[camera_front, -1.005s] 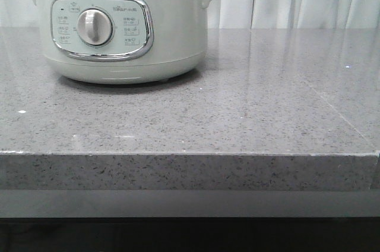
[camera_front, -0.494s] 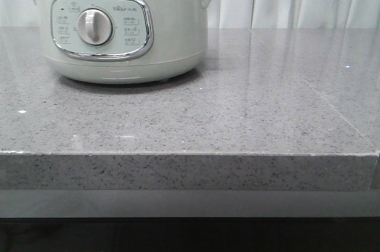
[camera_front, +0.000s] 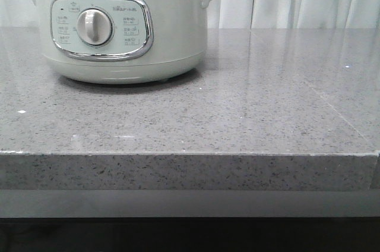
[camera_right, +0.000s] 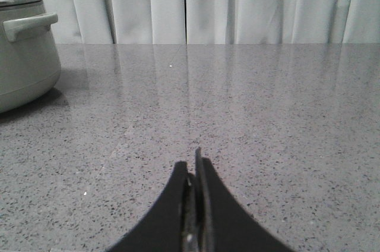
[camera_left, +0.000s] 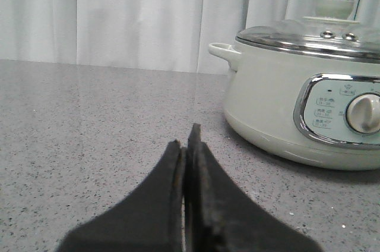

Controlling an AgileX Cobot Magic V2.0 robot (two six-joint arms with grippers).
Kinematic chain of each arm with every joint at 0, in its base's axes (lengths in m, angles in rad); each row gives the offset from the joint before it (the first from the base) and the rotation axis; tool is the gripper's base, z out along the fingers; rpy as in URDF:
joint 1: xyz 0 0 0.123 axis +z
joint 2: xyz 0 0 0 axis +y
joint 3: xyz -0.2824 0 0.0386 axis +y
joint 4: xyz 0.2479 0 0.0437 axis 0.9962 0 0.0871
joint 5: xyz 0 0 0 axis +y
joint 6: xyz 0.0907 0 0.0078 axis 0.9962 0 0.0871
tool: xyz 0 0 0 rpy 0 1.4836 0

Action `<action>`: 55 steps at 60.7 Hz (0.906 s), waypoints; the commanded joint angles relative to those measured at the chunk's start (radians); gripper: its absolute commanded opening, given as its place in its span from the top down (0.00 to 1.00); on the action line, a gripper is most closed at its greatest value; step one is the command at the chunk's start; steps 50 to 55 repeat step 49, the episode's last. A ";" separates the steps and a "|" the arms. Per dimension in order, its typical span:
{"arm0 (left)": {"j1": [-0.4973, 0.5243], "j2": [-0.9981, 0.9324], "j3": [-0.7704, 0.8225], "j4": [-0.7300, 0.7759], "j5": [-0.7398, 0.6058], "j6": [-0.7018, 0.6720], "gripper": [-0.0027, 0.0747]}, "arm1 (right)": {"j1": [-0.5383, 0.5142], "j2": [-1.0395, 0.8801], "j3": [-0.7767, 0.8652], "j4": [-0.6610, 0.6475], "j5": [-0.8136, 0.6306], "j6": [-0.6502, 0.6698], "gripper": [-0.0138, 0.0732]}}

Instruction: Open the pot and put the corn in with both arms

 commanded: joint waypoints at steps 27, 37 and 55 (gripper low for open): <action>0.004 -0.018 0.005 -0.009 -0.083 0.001 0.99 | -0.053 -0.022 0.001 -0.001 -0.073 0.000 0.92; 0.004 -0.018 0.005 -0.009 -0.083 0.001 0.99 | -0.053 -0.022 0.001 -0.001 -0.073 0.000 0.92; 0.004 -0.018 0.005 -0.009 -0.083 0.001 0.99 | -0.053 -0.022 0.001 -0.001 -0.073 0.000 0.92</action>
